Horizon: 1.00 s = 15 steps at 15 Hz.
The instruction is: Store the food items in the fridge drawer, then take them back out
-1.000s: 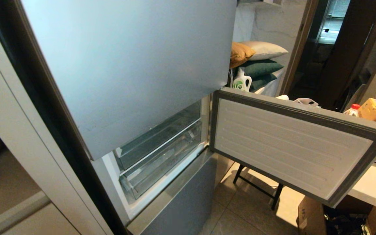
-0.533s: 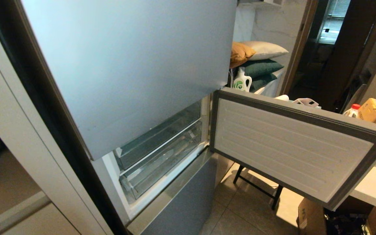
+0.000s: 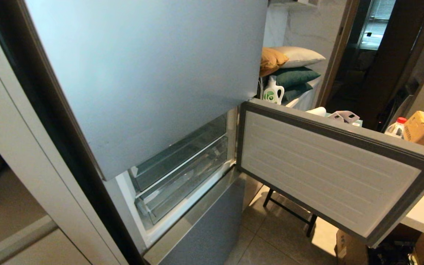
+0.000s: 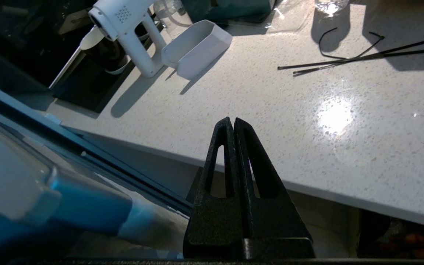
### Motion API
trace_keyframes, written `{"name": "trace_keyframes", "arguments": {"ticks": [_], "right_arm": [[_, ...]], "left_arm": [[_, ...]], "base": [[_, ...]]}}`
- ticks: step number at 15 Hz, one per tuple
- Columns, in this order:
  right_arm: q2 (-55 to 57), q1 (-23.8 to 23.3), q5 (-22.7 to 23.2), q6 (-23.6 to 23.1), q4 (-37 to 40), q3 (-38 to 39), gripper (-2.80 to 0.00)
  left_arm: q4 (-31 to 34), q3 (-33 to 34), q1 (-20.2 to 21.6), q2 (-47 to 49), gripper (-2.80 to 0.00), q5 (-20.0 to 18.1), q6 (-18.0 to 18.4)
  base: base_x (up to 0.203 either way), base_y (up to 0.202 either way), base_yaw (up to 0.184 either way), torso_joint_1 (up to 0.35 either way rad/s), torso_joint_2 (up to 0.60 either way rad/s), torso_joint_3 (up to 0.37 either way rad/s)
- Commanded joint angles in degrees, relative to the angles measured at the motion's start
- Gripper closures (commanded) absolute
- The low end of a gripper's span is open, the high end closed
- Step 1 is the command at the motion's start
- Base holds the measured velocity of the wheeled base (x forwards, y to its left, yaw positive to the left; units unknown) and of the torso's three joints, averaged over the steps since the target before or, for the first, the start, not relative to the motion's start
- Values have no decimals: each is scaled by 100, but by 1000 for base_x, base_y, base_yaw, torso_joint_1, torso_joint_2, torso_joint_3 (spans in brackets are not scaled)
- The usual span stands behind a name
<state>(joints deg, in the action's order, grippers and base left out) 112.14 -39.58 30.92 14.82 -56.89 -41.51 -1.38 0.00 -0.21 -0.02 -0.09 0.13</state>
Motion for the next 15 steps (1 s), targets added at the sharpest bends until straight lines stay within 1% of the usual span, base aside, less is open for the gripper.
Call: {"name": "trace_keyframes", "arguments": {"ticks": [1, 4, 6, 10, 15], "right_arm": [[-384, -5, 70, -51, -33, 337, 0], [-881, -6, 361, -469, -33, 1199, 0], [-1289, -12, 429, -651, -39, 1805, 0], [-2234, 8, 537, -717, -79, 2853, 0], [-3639, 31, 1075, -882, -153, 3980, 0]], "left_arm": [[-3, 53, 3, 2, 0, 0, -2], [-3, 59, 3, 2, 0, 0, 1], [-3, 53, -6, 2, 0, 0, -3], [-3, 61, 3, 2, 0, 0, -5], [-3, 53, 3, 2, 0, 0, 1]], "base": [[0, 0, 0, 0, 0, 0], [0, 0, 0, 0, 0, 0], [0, 0, 0, 0, 0, 0], [0, 0, 0, 0, 0, 0], [0, 0, 0, 0, 0, 0]]}}
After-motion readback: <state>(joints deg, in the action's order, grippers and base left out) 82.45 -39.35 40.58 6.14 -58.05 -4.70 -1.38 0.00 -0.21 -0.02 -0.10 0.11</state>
